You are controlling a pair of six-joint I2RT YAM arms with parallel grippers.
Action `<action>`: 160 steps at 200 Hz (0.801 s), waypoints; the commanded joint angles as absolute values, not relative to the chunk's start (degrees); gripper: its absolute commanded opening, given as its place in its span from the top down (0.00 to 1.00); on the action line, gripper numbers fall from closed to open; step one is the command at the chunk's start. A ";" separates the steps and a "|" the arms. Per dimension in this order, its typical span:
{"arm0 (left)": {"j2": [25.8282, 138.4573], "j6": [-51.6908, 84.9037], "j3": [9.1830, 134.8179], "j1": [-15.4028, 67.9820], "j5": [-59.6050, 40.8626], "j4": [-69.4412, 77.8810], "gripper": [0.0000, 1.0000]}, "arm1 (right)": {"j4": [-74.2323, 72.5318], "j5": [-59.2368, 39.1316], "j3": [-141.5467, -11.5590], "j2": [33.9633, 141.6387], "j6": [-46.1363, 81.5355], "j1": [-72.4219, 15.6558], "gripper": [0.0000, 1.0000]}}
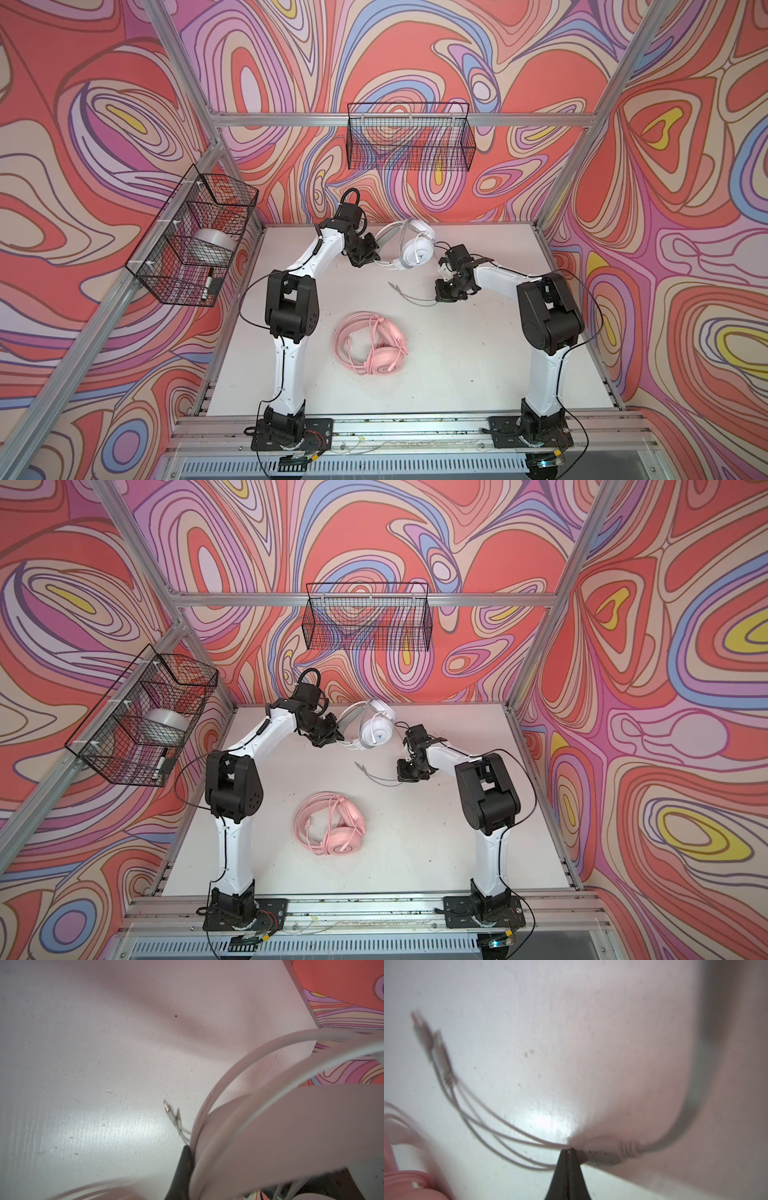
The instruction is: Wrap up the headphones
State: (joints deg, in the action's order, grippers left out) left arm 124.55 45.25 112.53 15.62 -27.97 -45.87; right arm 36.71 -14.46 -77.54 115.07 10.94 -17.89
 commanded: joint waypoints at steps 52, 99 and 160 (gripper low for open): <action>125.41 45.79 114.97 15.29 -29.22 -46.49 1.00 | 54.83 11.01 -79.59 115.69 -5.75 -15.82 1.00; 125.95 45.70 114.79 15.25 -29.62 -46.49 1.00 | 53.43 -0.17 -82.58 113.10 -5.86 -15.82 1.00; 126.21 45.70 114.66 15.27 -29.35 -46.59 1.00 | 52.26 -7.20 -78.24 102.74 -0.14 -15.82 0.75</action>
State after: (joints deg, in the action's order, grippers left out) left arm 125.80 45.25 112.55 15.57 -27.83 -46.74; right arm 52.99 -3.73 -80.40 109.21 -2.96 -15.81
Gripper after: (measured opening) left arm 0.079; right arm 0.195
